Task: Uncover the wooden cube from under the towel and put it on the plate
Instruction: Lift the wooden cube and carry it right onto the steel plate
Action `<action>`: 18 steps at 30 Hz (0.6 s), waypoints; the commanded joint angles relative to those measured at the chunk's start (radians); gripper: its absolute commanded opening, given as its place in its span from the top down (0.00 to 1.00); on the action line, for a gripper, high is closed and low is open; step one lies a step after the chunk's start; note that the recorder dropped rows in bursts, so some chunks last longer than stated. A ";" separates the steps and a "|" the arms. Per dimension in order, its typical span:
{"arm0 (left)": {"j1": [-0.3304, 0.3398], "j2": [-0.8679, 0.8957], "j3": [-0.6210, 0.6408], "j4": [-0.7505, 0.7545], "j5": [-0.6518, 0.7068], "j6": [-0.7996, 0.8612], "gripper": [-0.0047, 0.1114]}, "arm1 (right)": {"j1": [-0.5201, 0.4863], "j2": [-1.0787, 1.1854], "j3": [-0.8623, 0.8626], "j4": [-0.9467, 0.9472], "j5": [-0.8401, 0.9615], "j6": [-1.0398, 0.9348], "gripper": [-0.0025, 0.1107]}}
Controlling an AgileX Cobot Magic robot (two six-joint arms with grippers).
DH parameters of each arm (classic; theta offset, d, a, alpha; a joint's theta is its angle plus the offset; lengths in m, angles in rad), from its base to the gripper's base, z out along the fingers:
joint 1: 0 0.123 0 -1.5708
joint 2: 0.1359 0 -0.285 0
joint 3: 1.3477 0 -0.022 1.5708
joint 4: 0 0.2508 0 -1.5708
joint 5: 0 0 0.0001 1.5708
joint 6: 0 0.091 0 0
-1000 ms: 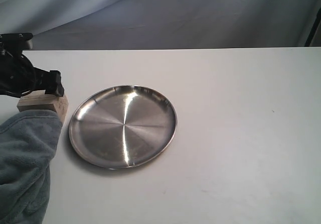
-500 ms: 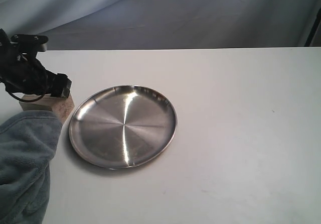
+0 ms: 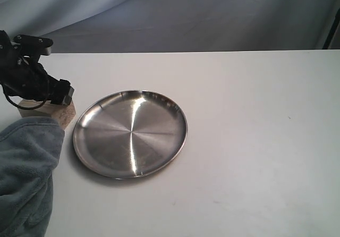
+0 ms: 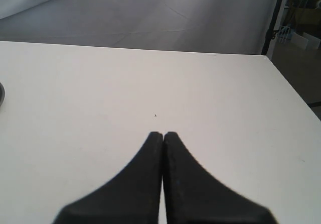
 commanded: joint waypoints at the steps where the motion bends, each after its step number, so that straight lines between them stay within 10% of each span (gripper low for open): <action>1: -0.001 -0.036 0.001 0.038 0.038 0.019 0.96 | 0.000 -0.006 0.004 0.004 -0.014 -0.008 0.98; 18: -0.001 -0.382 0.001 -0.152 0.137 0.118 0.96 | 0.000 -0.006 0.004 0.004 -0.014 -0.008 0.98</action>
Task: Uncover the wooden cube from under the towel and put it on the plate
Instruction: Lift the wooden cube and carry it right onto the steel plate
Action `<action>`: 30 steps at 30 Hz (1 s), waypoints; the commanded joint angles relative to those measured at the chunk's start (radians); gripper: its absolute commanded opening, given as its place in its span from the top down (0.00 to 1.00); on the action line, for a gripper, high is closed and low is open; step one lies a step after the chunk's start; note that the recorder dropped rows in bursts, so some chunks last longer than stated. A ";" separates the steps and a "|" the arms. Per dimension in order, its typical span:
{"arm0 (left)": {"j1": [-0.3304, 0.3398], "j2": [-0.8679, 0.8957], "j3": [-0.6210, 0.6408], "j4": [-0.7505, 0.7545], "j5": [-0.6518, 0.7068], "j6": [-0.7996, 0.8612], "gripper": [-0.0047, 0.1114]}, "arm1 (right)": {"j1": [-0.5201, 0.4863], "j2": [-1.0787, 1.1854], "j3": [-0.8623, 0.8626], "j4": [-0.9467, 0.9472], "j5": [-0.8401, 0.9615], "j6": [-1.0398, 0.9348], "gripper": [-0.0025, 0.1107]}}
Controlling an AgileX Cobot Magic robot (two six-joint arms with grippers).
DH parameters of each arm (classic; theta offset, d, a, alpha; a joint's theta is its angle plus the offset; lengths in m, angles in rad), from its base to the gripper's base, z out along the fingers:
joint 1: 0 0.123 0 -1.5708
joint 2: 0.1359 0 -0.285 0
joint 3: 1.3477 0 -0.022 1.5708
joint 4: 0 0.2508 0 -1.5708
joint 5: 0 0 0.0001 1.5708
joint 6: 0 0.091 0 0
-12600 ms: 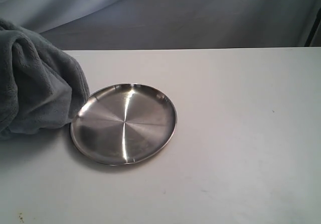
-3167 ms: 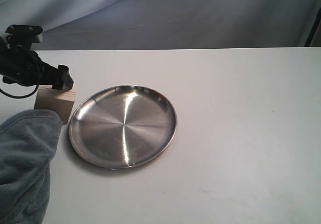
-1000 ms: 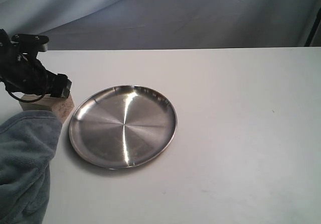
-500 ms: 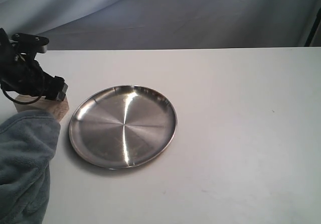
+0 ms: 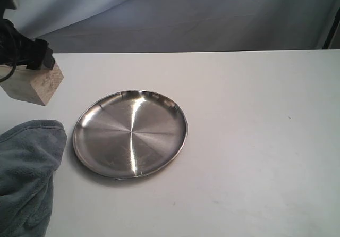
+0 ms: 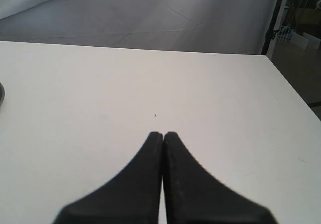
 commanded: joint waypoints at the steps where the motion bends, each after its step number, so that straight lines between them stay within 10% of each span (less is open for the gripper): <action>1: -0.001 -0.096 -0.004 -0.144 0.043 0.130 0.96 | 0.000 -0.006 0.004 0.004 -0.014 -0.008 0.98; 9: -0.038 -0.139 -0.004 -0.451 0.159 0.408 0.96 | 0.000 -0.006 0.004 0.004 -0.014 -0.008 0.98; 20: -0.263 -0.040 -0.004 -0.455 0.019 0.438 0.96 | 0.000 -0.006 0.004 0.004 -0.014 -0.008 0.98; 30: -0.297 0.191 -0.004 -0.455 -0.058 0.438 0.96 | 0.000 -0.006 0.004 0.004 -0.014 -0.008 0.98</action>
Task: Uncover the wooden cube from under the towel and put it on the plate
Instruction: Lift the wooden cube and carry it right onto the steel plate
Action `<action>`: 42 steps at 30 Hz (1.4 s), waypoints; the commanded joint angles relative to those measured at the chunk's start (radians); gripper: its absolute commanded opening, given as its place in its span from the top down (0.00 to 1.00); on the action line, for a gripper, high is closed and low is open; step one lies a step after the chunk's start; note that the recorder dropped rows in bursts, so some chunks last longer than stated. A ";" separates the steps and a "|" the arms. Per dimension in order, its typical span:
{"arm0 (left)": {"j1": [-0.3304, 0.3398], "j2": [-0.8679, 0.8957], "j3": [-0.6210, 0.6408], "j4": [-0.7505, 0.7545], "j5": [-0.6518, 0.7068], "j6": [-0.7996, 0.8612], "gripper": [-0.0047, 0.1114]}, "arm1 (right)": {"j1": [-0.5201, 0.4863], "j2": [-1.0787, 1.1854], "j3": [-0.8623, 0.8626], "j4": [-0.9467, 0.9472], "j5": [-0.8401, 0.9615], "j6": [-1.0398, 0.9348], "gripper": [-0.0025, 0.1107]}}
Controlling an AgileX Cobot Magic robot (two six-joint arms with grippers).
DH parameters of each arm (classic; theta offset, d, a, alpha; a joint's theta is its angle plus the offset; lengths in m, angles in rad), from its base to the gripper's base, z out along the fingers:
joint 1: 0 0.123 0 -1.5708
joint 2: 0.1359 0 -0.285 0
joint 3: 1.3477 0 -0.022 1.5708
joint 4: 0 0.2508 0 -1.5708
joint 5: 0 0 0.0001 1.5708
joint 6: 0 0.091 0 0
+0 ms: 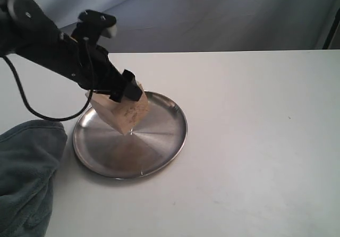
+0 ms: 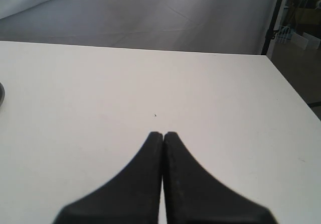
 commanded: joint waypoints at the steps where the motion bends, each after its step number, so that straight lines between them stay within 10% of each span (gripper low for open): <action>1: -0.004 0.085 -0.004 -0.015 -0.061 0.005 0.96 | 0.000 -0.006 0.004 0.004 -0.014 -0.008 0.98; 42: -0.047 0.200 -0.004 -0.018 -0.214 0.077 0.95 | 0.000 -0.006 0.004 0.004 -0.014 -0.008 0.98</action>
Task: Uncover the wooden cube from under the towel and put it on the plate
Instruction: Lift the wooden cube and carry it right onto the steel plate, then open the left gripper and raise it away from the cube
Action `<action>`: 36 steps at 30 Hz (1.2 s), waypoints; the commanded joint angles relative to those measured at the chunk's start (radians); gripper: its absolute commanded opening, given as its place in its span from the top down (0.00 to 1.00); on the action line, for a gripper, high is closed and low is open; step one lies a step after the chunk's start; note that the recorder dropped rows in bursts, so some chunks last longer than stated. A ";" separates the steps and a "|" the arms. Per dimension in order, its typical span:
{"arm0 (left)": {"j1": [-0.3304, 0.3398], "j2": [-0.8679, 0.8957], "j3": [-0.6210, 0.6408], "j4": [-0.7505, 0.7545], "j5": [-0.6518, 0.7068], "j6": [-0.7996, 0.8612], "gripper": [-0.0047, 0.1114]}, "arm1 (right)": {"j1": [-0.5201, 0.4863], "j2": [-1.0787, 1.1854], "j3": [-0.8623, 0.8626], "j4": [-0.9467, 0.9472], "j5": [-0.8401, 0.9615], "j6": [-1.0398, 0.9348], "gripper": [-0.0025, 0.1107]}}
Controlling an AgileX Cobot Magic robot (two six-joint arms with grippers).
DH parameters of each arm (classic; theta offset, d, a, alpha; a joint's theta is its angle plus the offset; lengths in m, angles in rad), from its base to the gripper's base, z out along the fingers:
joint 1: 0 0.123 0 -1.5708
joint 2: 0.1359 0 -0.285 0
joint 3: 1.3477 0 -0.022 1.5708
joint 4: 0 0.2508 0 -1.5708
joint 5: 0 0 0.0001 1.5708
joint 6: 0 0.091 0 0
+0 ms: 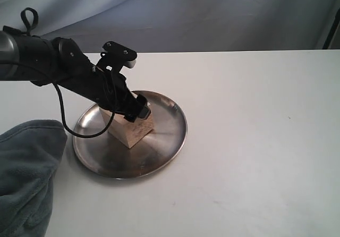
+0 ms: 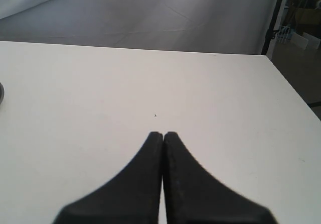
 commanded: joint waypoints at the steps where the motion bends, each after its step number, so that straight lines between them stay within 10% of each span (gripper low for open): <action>1: -0.003 -0.001 -0.004 -0.009 -0.025 0.006 0.95 | 0.000 -0.006 0.004 0.004 -0.014 -0.008 0.98; 9: -0.003 -0.001 -0.004 -0.002 -0.029 0.006 0.84 | 0.000 -0.006 0.004 0.004 -0.014 -0.008 0.98; 12: -0.003 -0.001 -0.004 0.039 -0.019 0.008 0.56 | 0.000 -0.006 0.004 0.004 -0.014 -0.008 0.98; 15: -0.003 -0.003 -0.004 0.073 0.006 0.002 0.06 | 0.000 -0.006 0.004 0.004 -0.014 -0.008 0.98; 36: -0.003 -0.441 -0.007 0.073 0.171 -0.026 0.06 | 0.000 -0.006 0.004 0.004 -0.014 -0.008 0.98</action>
